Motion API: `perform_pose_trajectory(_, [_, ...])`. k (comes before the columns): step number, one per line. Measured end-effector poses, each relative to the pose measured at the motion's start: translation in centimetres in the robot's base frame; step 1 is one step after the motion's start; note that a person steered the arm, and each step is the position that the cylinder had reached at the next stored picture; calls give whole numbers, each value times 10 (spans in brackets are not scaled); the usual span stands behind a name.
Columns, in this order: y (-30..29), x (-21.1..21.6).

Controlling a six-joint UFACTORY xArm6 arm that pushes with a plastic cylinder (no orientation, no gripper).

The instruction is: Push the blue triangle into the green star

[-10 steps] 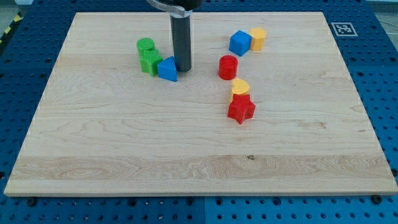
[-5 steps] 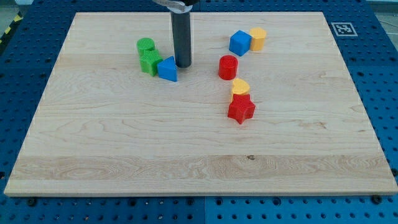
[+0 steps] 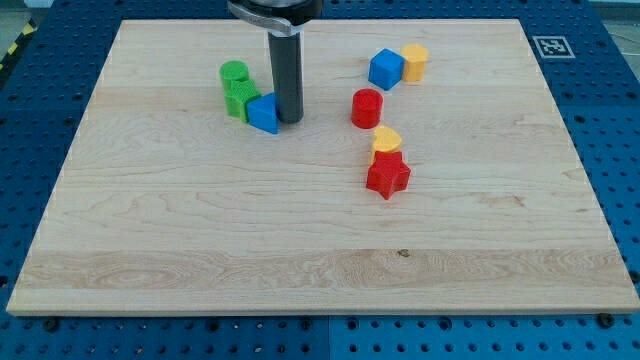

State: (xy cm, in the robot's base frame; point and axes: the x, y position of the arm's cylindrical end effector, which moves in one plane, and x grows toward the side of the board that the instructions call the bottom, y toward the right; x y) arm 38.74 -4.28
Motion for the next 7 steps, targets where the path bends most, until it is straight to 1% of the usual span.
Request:
perform_pose_trajectory(3, [-1,13])
perform_pose_trajectory(6, [0,-1])
perform_pose_trajectory(7, [-11,-1])
